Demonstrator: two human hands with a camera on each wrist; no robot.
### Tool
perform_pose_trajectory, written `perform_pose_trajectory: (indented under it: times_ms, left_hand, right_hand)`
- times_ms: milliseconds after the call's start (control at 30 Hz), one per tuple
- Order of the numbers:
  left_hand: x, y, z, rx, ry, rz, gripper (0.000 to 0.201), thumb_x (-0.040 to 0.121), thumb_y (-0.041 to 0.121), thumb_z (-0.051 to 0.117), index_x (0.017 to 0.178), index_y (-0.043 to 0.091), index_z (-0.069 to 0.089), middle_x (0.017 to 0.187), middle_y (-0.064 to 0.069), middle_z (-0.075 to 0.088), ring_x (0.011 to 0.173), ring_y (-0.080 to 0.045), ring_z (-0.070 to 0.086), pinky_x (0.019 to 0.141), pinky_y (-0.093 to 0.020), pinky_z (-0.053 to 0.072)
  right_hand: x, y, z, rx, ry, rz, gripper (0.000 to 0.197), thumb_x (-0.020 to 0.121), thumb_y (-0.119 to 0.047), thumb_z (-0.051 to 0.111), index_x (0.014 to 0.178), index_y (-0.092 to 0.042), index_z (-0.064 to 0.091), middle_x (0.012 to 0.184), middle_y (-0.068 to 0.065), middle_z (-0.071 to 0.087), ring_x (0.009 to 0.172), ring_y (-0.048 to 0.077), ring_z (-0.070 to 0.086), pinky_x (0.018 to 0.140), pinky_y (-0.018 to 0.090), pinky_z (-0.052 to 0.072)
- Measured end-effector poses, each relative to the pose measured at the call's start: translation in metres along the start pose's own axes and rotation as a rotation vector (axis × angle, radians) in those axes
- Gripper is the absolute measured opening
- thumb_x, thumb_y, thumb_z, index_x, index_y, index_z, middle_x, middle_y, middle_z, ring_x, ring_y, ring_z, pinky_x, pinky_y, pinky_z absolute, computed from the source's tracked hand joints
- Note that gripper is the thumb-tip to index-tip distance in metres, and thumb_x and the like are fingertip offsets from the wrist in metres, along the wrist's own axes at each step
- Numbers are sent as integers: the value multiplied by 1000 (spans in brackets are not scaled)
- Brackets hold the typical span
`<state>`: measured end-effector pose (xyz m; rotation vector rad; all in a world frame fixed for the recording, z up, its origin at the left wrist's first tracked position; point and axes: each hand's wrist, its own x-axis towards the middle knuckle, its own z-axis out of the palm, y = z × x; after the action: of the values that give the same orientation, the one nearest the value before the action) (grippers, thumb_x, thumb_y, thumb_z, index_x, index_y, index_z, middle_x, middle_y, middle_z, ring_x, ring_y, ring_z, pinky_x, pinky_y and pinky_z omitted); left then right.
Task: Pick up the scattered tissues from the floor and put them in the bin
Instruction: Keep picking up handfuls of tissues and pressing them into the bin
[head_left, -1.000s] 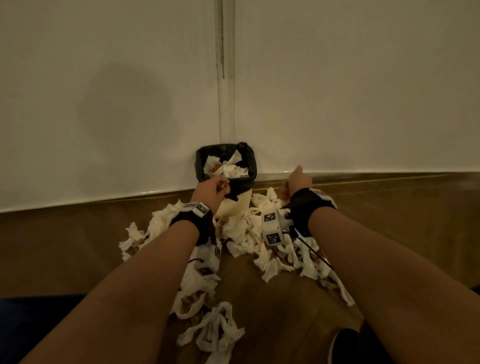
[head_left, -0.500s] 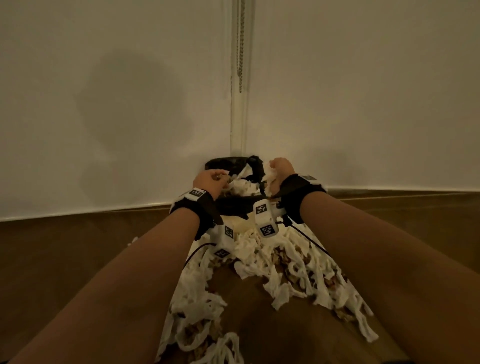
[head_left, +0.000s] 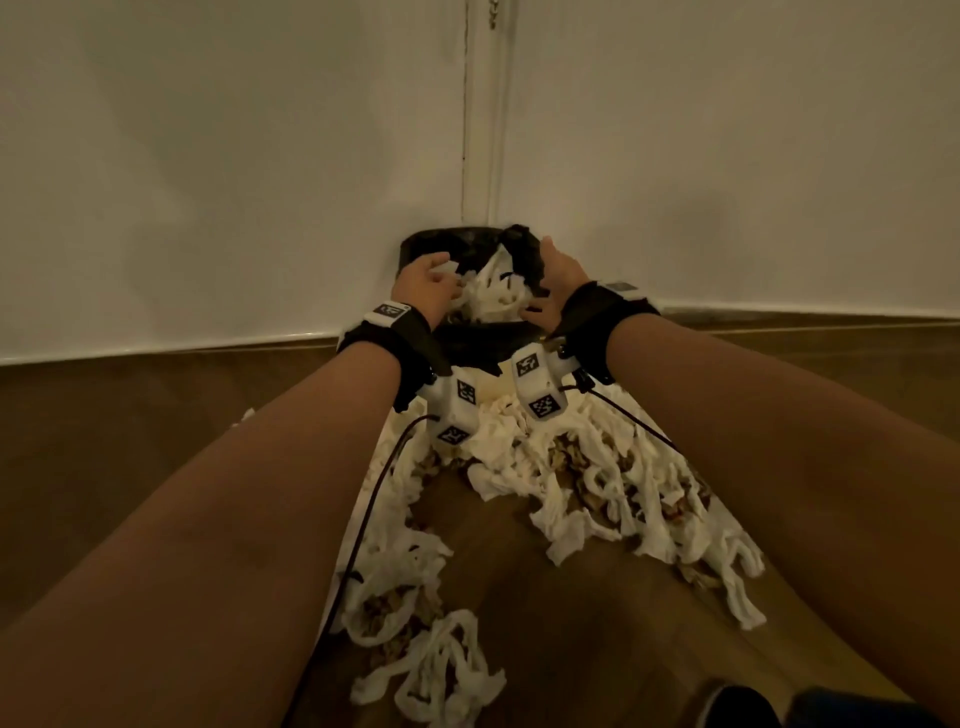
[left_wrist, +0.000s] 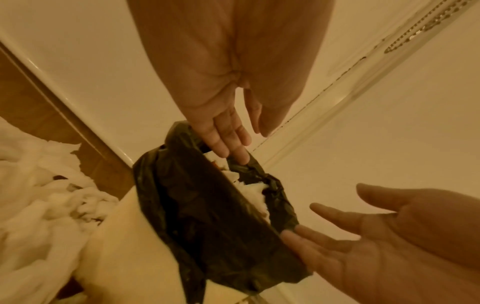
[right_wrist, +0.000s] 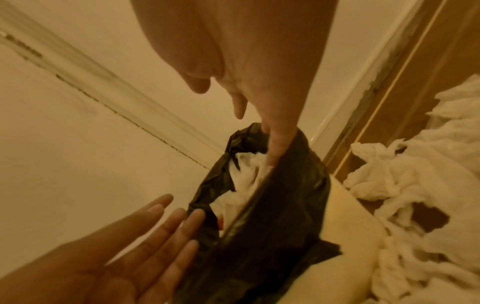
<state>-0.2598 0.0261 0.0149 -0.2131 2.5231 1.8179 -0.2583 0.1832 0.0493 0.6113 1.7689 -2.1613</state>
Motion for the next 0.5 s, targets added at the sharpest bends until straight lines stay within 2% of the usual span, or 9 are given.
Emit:
perform_pose_trajectory:
  times_ms: [67,100,133,167,200,300,367,500]
  left_hand:
    - [-6,-10,0,8,12,4,36,96,12,43,131,12,51,119,-12,62,102,-23,62,91,-34,52]
    - [-10,-14,-1,8,23,8,33,96,13,44,127,13,54,111,-9,64,94,-20,63,85,-34,54]
    - [-14,-17,-1,3,30,15,30,96,14,44,123,13,57,103,-7,65,83,-16,62,76,-32,56]
    - [-20,-20,-1,-4,33,21,28,96,13,43,119,13,60,95,-6,65,74,-12,60,66,-27,55]
    - [-27,-23,-1,-12,32,26,28,96,13,43,116,13,61,88,-4,65,66,-9,58,58,-23,52]
    - [-50,-30,-2,-10,3,10,25,97,14,41,110,13,63,71,2,60,56,-8,53,45,-17,45]
    - [-70,-34,-1,15,-9,-31,25,98,16,41,107,14,64,68,2,59,55,-9,53,44,-19,42]
    - [-117,-44,1,33,-45,-62,25,98,17,40,103,15,64,68,-1,59,57,-13,54,49,-21,42]
  right_hand:
    - [-3,8,-9,23,40,-1,54,101,-43,30,144,-11,30,143,14,37,126,33,43,98,40,42]
    - [-6,12,-13,46,62,-15,51,101,-40,30,142,-10,33,136,15,44,117,32,50,92,38,45]
    - [-10,15,-17,66,89,-31,49,102,-37,29,140,-8,36,125,16,51,100,29,55,84,36,46]
    - [-14,18,-21,73,117,-42,47,102,-35,27,138,-6,40,115,17,55,81,24,53,75,35,45]
    - [-19,22,-27,69,143,-44,46,103,-34,26,135,-5,43,110,18,58,70,21,47,68,33,42]
    - [-36,40,-43,71,189,-1,42,102,-36,28,115,-6,53,91,13,61,65,19,48,61,30,42]
    - [-52,58,-54,72,214,28,38,102,-37,30,102,-9,56,83,8,58,68,18,50,57,28,42]
    - [-83,102,-64,109,221,92,43,101,-42,29,112,-11,56,87,7,57,73,18,53,59,28,43]
